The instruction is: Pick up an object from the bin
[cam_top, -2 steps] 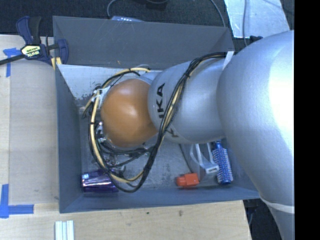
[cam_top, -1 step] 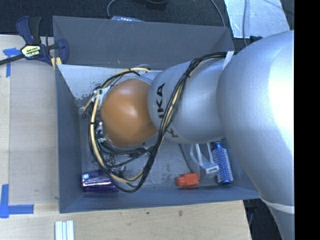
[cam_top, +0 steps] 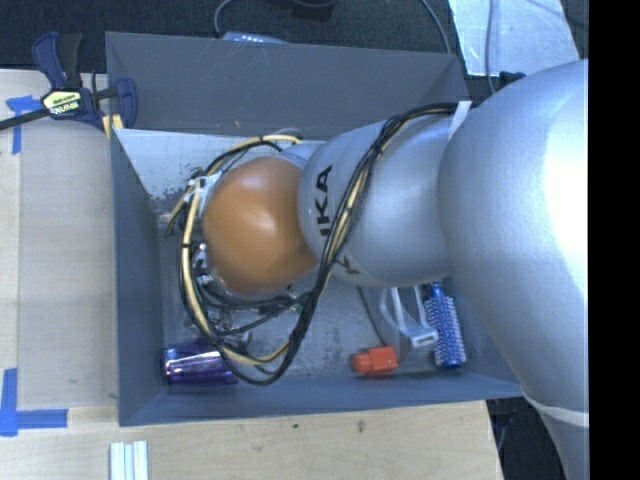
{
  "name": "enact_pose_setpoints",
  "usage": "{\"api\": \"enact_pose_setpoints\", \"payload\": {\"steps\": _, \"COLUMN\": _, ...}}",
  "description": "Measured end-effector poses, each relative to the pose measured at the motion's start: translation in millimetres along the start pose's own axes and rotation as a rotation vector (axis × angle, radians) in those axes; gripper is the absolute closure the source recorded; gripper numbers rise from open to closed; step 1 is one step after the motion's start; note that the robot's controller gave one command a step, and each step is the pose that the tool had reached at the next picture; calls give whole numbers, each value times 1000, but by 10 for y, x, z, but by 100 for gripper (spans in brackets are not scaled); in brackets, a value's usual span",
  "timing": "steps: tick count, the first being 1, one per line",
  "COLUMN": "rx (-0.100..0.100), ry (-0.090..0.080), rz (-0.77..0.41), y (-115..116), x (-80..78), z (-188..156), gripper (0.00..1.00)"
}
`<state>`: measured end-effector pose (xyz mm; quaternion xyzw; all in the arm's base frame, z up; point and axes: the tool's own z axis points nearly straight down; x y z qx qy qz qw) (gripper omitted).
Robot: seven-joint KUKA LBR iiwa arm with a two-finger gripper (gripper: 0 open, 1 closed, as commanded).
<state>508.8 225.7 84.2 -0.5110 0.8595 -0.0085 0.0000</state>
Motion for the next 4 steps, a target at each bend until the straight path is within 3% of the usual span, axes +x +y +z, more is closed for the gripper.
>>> {"api": "enact_pose_setpoints", "payload": {"steps": 1, "rx": -1, "ry": -7, "rz": 3, "y": 12, "x": -2, "z": -129, "gripper": 100}}
{"api": "enact_pose_setpoints", "payload": {"steps": 4, "rx": -3, "ry": -8, "rz": 2, "y": 20, "x": -9, "z": -554, "gripper": 100}}
